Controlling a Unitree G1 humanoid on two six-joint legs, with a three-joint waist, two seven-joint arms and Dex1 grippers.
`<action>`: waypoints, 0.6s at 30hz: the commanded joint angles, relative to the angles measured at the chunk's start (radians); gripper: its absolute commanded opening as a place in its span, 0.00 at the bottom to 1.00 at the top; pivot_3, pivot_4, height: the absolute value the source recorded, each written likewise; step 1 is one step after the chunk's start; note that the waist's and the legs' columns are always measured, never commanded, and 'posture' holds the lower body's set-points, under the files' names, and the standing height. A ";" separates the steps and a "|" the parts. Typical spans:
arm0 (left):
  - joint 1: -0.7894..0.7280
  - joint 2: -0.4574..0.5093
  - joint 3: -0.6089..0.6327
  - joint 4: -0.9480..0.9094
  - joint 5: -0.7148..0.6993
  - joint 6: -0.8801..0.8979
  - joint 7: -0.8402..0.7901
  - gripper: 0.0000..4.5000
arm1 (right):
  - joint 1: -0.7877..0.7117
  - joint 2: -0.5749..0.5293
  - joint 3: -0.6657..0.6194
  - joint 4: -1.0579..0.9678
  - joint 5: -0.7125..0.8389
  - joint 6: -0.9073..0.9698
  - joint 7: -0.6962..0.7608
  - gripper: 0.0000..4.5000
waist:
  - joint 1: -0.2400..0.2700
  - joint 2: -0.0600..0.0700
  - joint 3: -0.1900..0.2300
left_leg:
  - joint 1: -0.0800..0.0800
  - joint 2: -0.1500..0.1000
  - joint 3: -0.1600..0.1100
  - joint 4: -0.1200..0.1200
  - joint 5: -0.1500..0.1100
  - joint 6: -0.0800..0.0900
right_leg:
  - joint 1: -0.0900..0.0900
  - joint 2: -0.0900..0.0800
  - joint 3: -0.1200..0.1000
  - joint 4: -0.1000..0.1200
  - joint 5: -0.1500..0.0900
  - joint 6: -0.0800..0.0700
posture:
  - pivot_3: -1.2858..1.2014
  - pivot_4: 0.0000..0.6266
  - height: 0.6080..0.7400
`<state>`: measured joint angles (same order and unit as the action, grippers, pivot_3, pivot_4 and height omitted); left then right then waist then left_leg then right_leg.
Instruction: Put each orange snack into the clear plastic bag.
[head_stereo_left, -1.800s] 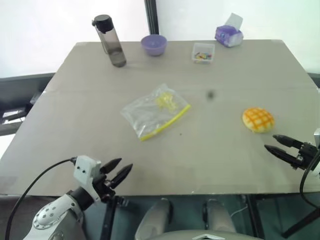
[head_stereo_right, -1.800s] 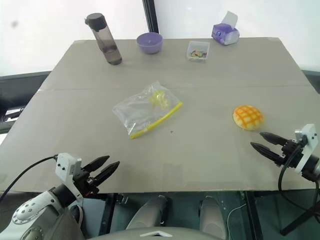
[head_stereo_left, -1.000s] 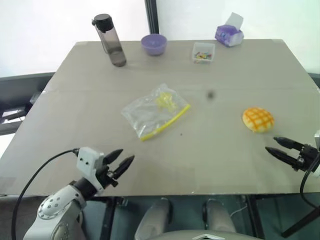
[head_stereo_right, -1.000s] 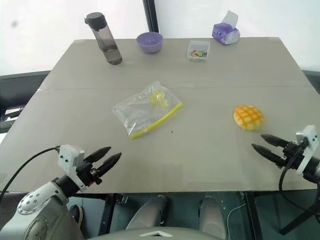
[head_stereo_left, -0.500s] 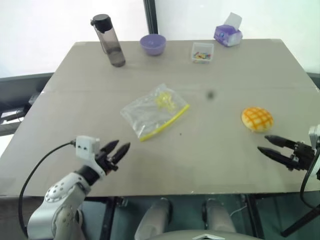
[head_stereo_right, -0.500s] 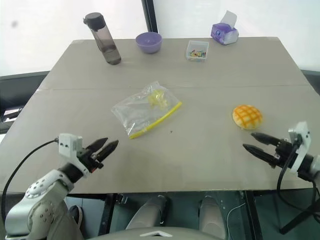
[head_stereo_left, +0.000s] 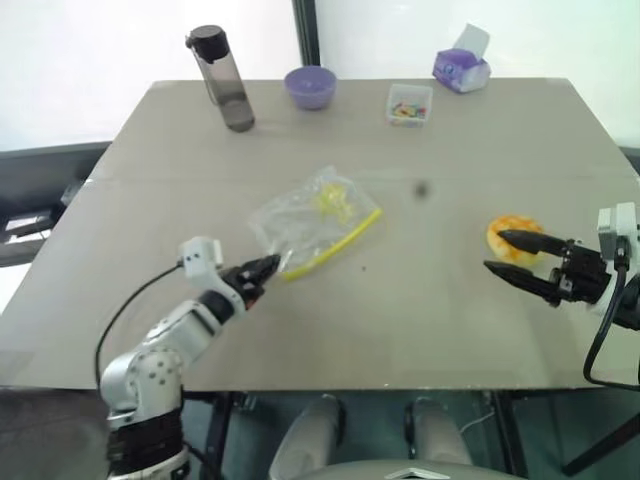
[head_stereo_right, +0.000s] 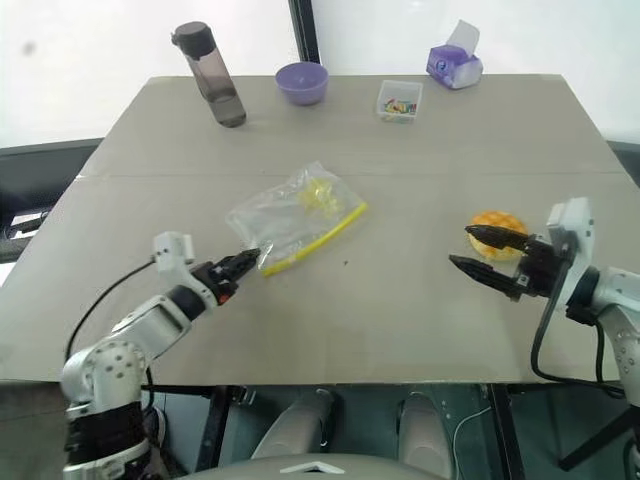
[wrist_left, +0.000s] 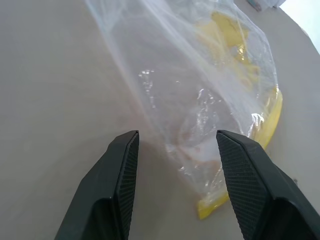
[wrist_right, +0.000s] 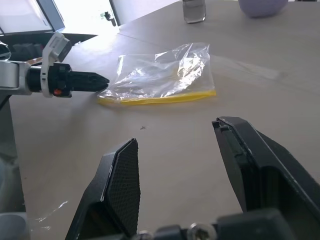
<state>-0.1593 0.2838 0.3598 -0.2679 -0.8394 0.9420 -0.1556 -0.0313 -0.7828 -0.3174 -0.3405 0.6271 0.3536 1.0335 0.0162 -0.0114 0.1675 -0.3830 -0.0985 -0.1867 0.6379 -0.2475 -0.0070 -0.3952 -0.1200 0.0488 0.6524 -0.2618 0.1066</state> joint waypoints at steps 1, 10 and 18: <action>-0.054 -0.033 -0.039 0.069 0.018 0.008 0.025 0.58 | -0.010 -0.010 -0.004 -0.034 0.004 -0.004 -0.007 0.61 | 0.000 0.000 0.000 | 0.000 0.000 0.000 0.000 0.000 0.000 | 0.000 0.000 0.000 0.000 0.000 0.000 | 0.52 0.24 1.00; -0.127 -0.050 -0.092 0.174 0.089 -0.021 0.003 0.29 | 0.011 0.007 -0.003 -0.040 -0.001 -0.020 -0.020 0.63 | -0.001 0.000 -0.001 | 0.000 0.000 0.000 0.001 0.000 -0.001 | 0.001 0.000 0.000 0.000 0.000 0.001 | 0.52 0.24 1.00; -0.147 -0.048 -0.096 0.207 0.136 -0.033 -0.011 0.02 | 0.017 0.014 -0.002 -0.033 -0.005 -0.028 -0.024 0.63 | 0.000 0.000 -0.001 | 0.000 -0.001 0.000 0.001 0.002 -0.003 | 0.001 0.000 0.000 0.001 0.000 0.001 | 0.52 0.24 1.00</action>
<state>-0.3124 0.2392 0.2905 -0.0894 -0.7217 0.9007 -0.1615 -0.0154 -0.7708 -0.3116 -0.3451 0.6174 0.3443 1.0134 0.0164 -0.0110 0.1668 -0.3825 -0.0993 -0.1866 0.6387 -0.2455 -0.0103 -0.3946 -0.1203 0.0493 0.6530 -0.2614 0.1074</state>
